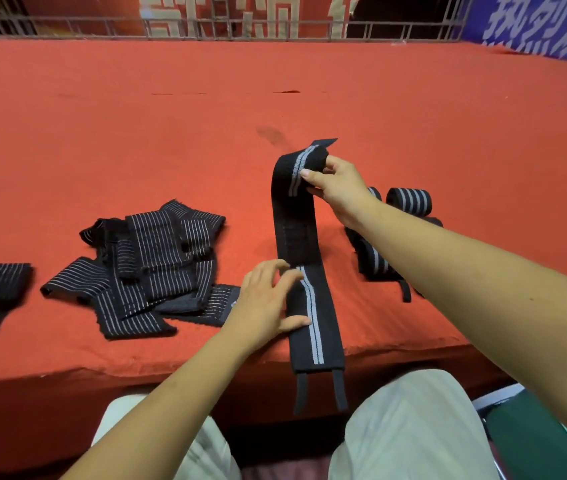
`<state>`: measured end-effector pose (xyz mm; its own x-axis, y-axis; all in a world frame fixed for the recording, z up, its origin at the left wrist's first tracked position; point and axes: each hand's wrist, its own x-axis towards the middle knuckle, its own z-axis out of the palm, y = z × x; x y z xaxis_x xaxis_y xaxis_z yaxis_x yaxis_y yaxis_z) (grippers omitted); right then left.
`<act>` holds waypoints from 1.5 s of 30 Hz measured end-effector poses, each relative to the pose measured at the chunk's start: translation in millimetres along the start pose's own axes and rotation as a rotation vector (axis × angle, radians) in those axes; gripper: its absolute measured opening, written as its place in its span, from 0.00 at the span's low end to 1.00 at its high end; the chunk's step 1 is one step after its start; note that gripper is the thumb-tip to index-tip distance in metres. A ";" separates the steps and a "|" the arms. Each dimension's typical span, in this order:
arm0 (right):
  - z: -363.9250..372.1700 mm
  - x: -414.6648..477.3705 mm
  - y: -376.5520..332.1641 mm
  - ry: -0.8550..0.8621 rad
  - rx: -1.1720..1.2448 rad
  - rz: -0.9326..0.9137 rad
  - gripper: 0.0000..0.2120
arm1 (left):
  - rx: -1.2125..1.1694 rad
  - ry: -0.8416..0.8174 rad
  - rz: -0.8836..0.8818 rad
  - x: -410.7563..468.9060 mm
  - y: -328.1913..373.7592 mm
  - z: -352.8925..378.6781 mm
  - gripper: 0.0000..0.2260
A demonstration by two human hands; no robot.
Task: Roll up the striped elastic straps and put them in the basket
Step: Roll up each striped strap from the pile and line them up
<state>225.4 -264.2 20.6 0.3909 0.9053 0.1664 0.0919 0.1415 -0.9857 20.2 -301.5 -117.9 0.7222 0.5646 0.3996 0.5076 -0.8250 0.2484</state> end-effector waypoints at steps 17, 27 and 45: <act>16.7 104.8 33.1 0.166 0.148 0.344 0.11 | -0.075 -0.230 0.116 48.7 -29.0 8.5 0.27; 19.4 163.7 112.0 0.224 0.026 0.540 0.24 | -0.021 -0.219 0.151 44.1 -36.9 30.1 0.22; 30.2 144.3 86.9 0.201 -0.242 0.198 0.12 | -0.059 -0.349 0.100 49.3 -36.4 20.8 0.24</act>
<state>262.1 -109.1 -41.9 0.5928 0.8054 -0.0014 0.2005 -0.1492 -0.9683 47.1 -243.2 -125.6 0.8889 0.4467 0.1018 0.4057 -0.8707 0.2778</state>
